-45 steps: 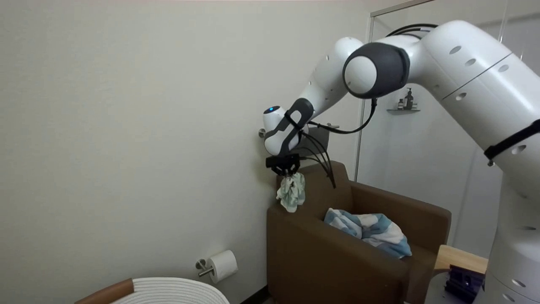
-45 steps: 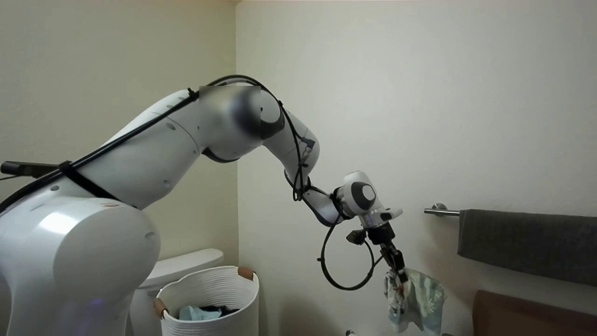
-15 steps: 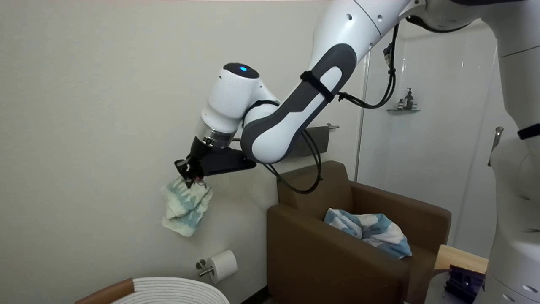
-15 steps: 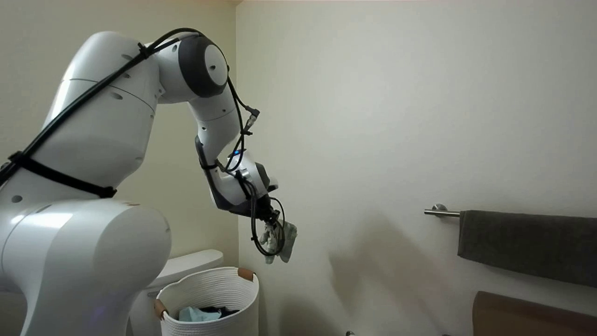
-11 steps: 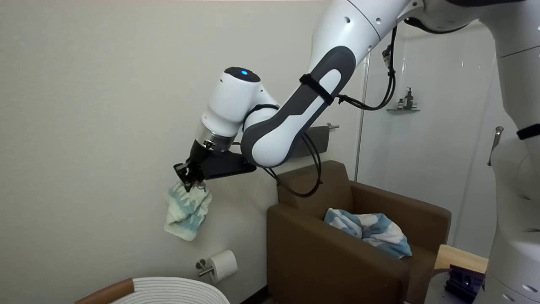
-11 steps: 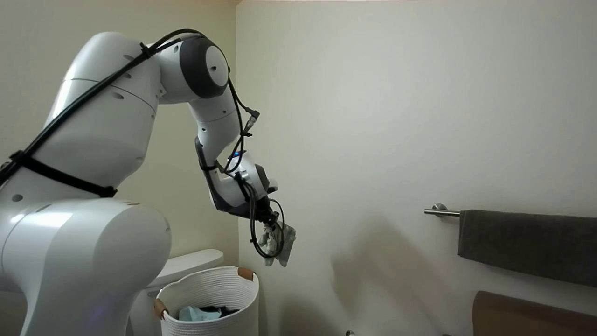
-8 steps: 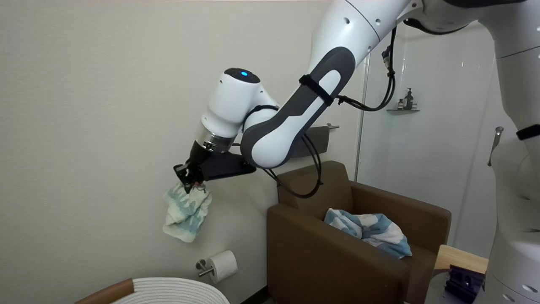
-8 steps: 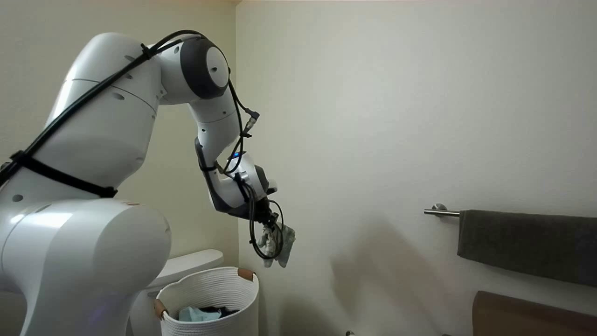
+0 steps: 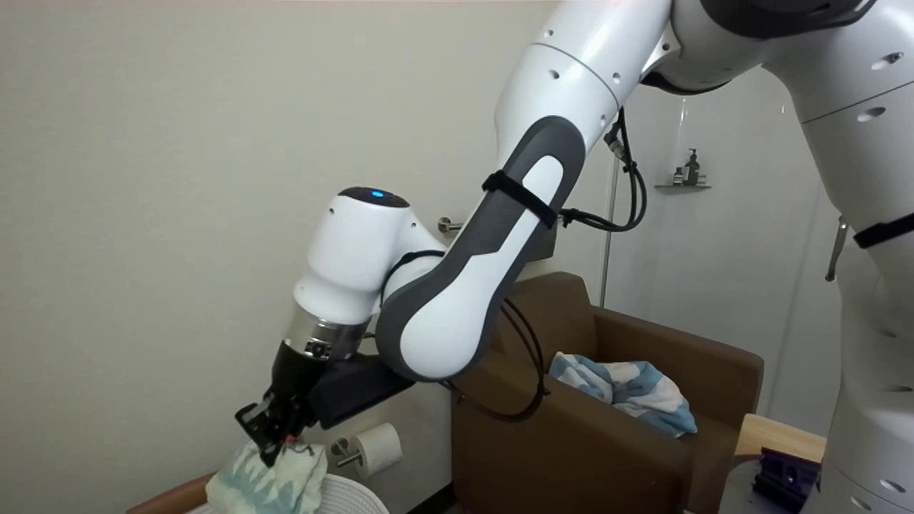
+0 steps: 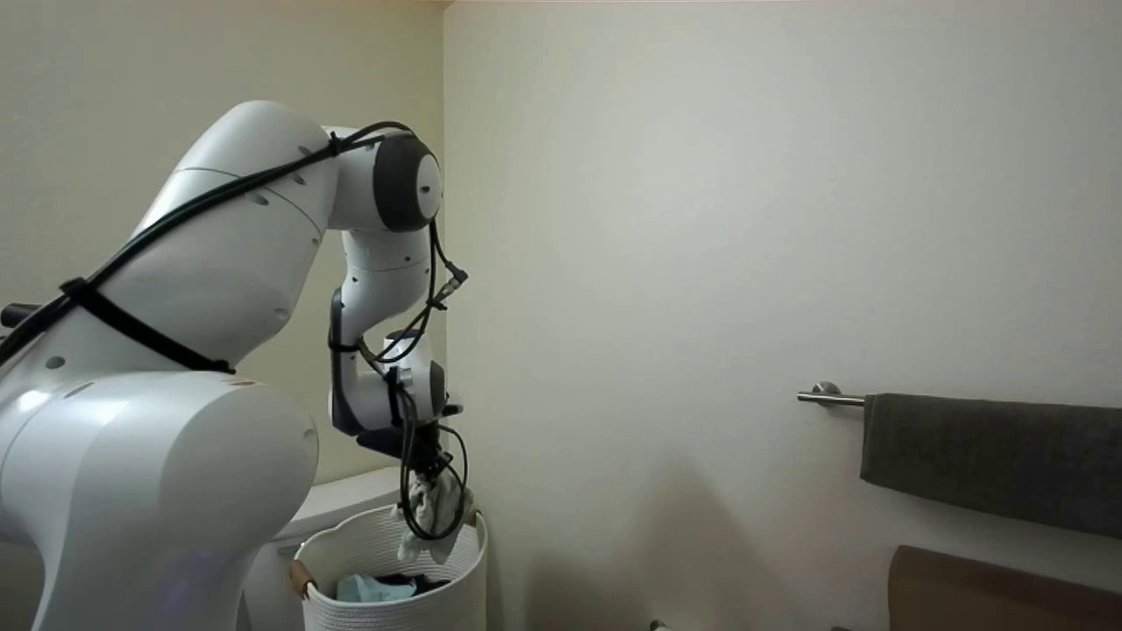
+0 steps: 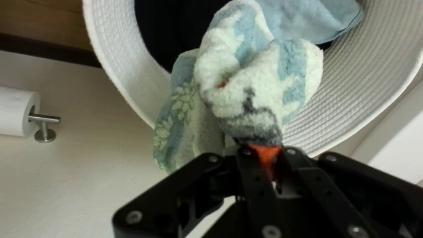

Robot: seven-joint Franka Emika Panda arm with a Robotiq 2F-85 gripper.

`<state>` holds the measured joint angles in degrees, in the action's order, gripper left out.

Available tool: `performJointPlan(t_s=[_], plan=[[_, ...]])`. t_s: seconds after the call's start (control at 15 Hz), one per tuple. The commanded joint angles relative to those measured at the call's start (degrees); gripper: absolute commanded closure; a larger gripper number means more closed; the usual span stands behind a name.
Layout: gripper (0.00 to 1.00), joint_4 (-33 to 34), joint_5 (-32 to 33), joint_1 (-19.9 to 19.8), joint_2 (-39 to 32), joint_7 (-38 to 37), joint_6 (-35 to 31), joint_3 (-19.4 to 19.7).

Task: Put the towels in the laundry hamper

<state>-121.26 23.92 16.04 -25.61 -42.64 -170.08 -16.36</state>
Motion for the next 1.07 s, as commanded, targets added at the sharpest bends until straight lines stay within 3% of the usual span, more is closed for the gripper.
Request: performJointPlan(t_s=[0.0,0.2,0.47,0.53,0.6,0.67,0.8,1.0], plan=[[0.92,-0.5,-10.7,1.2,-0.2,13.0,-2.1,-1.1],[0.92,-0.4,-16.7,1.7,-1.1,21.8,-8.3,-2.5],[0.92,1.4,-22.7,-3.1,-5.0,31.2,-11.3,-11.4],[0.92,1.9,-20.0,-6.2,-6.4,30.0,-10.5,-14.9],[0.92,2.1,-23.8,-5.5,-7.0,33.7,-9.8,-15.3],[0.63,2.3,-24.0,-6.2,-7.5,34.2,-8.9,-16.2],[0.58,2.6,-24.7,-7.1,-7.7,35.8,-8.2,-16.8],[0.38,2.0,-24.3,-2.9,-3.9,34.6,-7.1,-9.1]])
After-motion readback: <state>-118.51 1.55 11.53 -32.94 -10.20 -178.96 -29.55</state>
